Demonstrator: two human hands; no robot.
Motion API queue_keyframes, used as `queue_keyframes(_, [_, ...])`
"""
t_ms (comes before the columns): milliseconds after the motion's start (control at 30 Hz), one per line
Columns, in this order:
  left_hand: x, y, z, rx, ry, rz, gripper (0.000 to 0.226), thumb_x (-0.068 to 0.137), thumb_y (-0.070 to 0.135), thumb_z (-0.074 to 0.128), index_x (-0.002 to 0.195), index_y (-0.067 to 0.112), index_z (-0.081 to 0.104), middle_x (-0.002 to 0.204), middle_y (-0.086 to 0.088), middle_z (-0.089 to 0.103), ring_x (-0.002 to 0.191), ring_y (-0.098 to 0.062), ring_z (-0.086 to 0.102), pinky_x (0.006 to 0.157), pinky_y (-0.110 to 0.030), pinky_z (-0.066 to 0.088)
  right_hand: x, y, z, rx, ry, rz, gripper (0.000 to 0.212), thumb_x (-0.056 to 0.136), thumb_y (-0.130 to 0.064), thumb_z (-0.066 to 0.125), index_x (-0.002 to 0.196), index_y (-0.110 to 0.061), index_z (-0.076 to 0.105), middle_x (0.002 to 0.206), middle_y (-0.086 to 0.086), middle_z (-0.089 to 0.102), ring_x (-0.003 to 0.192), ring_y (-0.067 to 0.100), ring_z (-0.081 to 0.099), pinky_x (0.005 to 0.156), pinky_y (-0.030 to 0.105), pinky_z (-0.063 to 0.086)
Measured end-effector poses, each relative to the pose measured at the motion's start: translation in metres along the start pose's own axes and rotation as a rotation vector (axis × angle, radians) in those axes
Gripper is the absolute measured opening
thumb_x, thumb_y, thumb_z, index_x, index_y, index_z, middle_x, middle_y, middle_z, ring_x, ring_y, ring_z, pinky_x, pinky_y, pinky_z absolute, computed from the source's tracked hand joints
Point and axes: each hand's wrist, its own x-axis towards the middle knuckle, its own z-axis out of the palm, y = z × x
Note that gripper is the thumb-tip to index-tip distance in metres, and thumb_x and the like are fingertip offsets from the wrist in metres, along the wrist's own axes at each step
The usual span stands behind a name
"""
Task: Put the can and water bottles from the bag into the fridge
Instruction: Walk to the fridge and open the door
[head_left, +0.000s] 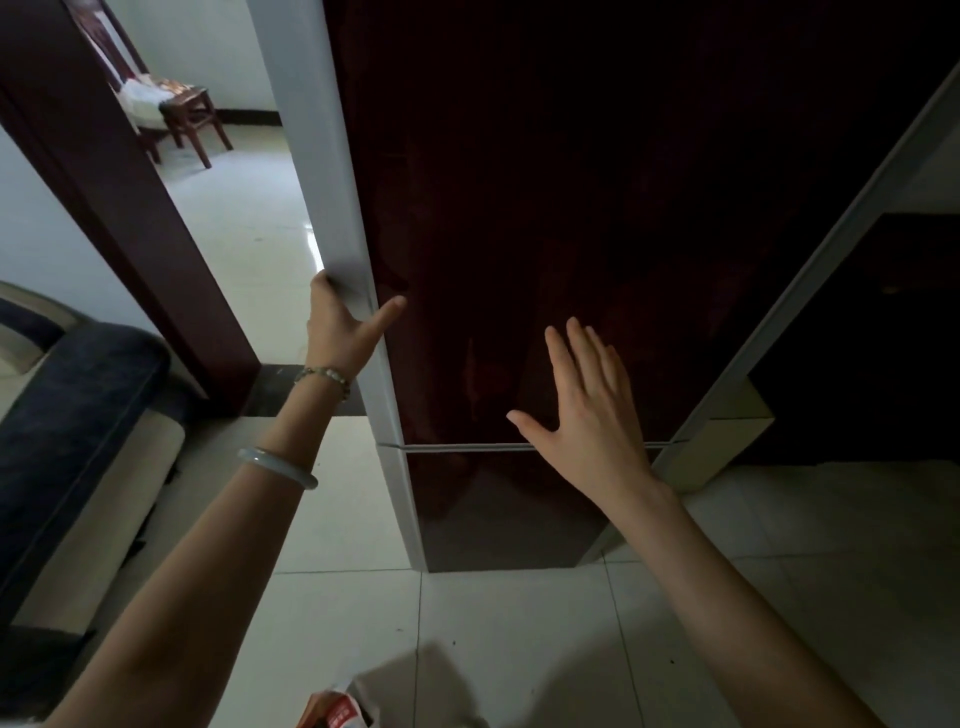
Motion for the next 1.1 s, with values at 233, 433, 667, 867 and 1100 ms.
queue_keyframes(233, [-0.02, 0.0, -0.01, -0.01, -0.018, -0.014, 0.095, 0.062, 0.064, 0.067, 0.128, 0.005, 0.033, 0.127, -0.013, 0.045, 0.117, -0.023, 0.046, 0.101, -0.042, 0.041, -0.021, -0.006, -0.014, -0.005, 0.001, -0.008, 0.087, 0.079, -0.047, 0.066, 0.142, -0.004, 0.026, 0.15, 0.02, 0.027, 0.139, 0.033, 0.024, 0.113, 0.047, 0.018])
queue_keyframes(433, [-0.087, 0.008, -0.032, -0.023, -0.031, 0.059, 0.073, 0.074, 0.035, 0.073, 0.127, 0.003, 0.034, 0.123, -0.018, 0.045, 0.112, -0.026, 0.047, 0.096, -0.03, 0.041, -0.054, -0.012, -0.025, 0.042, -0.093, -0.048, 0.084, 0.082, -0.04, 0.065, 0.144, -0.005, 0.021, 0.152, 0.019, 0.023, 0.14, 0.032, 0.023, 0.113, 0.042, 0.016])
queue_keyframes(667, [-0.176, 0.03, -0.05, 0.04, -0.021, 0.15, 0.077, 0.074, 0.027, 0.074, 0.133, 0.004, 0.029, 0.13, -0.015, 0.039, 0.12, -0.023, 0.042, 0.103, -0.039, 0.039, -0.114, -0.01, -0.055, 0.155, -0.163, -0.13, 0.08, 0.089, -0.035, 0.057, 0.147, -0.013, 0.008, 0.156, 0.011, 0.012, 0.143, 0.022, 0.013, 0.112, 0.028, 0.009])
queue_keyframes(867, [-0.251, 0.059, -0.051, 0.048, -0.055, 0.179, 0.087, 0.075, 0.033, 0.073, 0.14, 0.007, 0.021, 0.137, -0.011, 0.032, 0.128, -0.02, 0.036, 0.108, -0.039, 0.035, -0.182, -0.005, -0.082, 0.159, -0.138, -0.13, 0.077, 0.087, -0.031, 0.06, 0.146, -0.01, 0.016, 0.154, 0.014, 0.018, 0.141, 0.026, 0.018, 0.112, 0.034, 0.016])
queue_keyframes(1100, [-0.335, 0.099, -0.052, 0.179, -0.184, 0.204, 0.102, 0.079, 0.036, 0.067, 0.146, 0.012, -0.006, 0.156, -0.007, 0.006, 0.142, -0.017, 0.014, 0.114, -0.036, 0.022, -0.254, -0.004, -0.112, 0.154, -0.161, -0.115, 0.079, 0.089, -0.035, 0.056, 0.148, -0.016, 0.007, 0.157, 0.008, 0.005, 0.143, 0.022, 0.006, 0.112, 0.029, 0.006])
